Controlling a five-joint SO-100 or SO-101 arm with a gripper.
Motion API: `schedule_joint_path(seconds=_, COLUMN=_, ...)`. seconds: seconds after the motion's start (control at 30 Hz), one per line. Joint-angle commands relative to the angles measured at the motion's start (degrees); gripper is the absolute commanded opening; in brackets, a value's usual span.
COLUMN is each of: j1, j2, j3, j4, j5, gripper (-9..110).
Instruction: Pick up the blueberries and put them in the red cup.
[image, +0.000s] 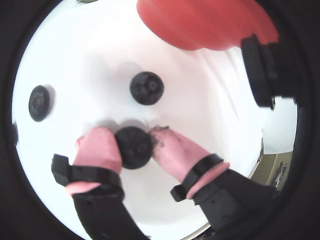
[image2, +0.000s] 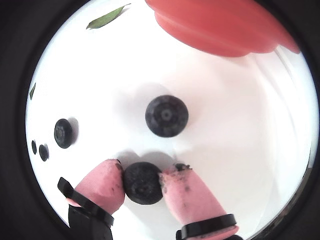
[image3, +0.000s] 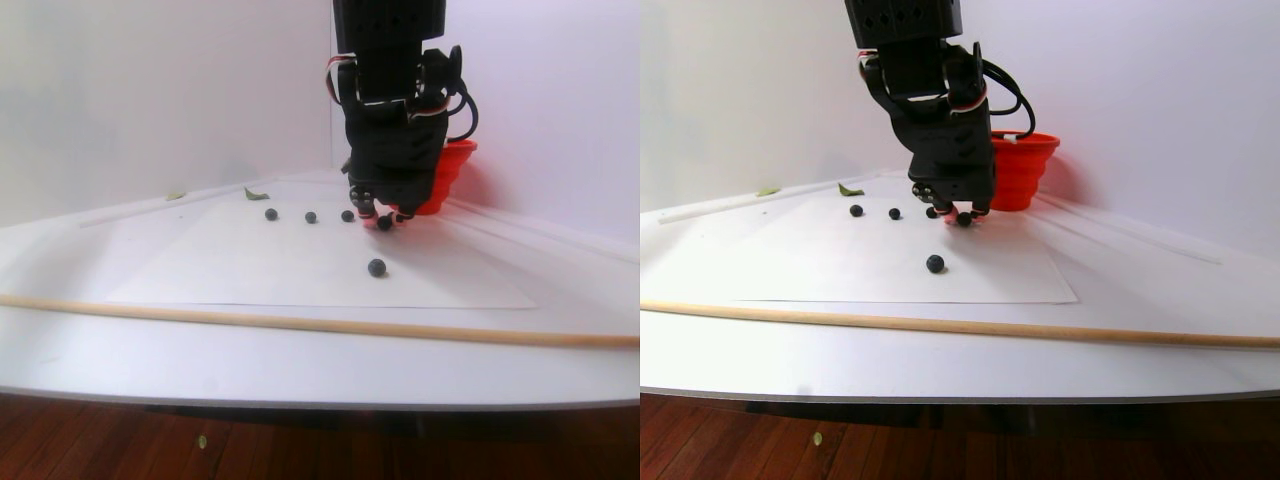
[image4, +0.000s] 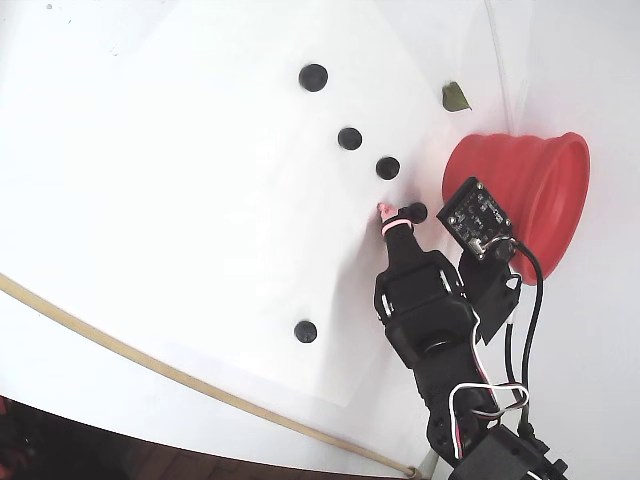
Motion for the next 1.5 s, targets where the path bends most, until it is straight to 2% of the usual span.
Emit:
schedule_joint_path(seconds=0.0, j1=-0.18, j2=7.73, j3=0.00, j4=-1.32, j5=-0.70, gripper=13)
schedule_joint_path(seconds=1.47, j1=0.00, j2=22.76, j3=11.51, j4=1.49, j5=-4.57, gripper=13)
